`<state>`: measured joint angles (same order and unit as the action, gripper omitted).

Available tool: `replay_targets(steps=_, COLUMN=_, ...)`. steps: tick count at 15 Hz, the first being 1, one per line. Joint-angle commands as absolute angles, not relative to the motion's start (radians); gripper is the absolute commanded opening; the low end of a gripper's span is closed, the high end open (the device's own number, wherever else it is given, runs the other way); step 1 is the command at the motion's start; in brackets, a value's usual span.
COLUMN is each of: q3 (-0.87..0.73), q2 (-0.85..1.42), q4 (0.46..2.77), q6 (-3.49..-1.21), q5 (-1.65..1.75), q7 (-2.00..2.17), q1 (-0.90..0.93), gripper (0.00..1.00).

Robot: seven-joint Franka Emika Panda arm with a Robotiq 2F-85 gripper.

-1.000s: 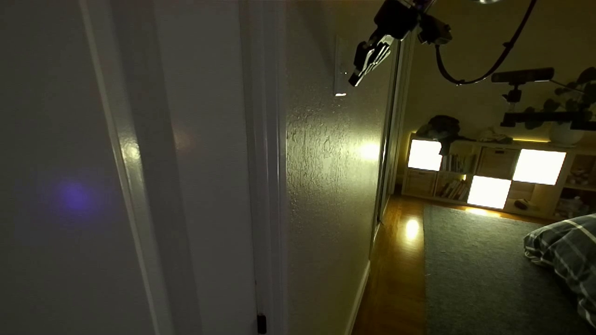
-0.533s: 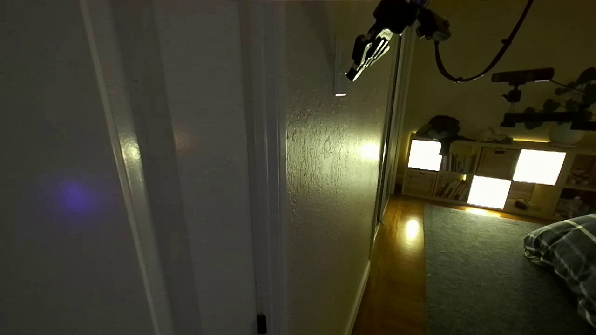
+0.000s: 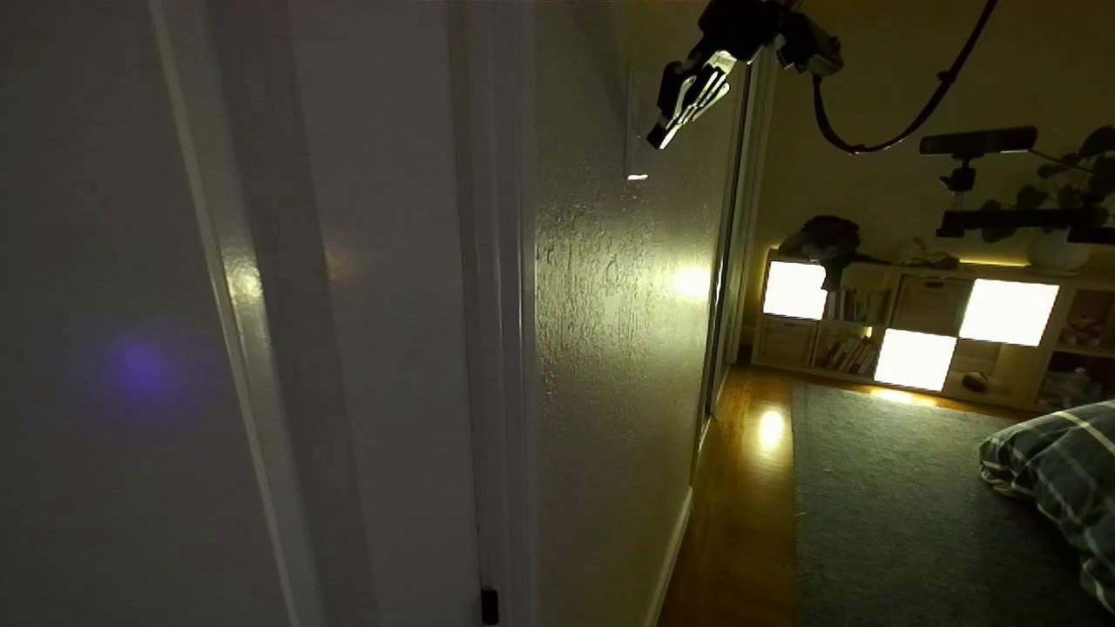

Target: Turn on the light switch

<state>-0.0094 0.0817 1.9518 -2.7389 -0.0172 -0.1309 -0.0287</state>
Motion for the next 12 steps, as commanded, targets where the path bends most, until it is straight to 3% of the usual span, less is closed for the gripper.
replay_targets(steps=1, q3=-0.009, q2=0.042, q4=1.969, q6=-2.75, q5=-0.023, q7=-0.107, q1=-0.026, gripper=0.04)
replay_targets(steps=12, q3=-0.015, q2=-0.031, q4=1.979, q6=-2.713, q5=0.064, q7=-0.051, q1=-0.025, gripper=0.04)
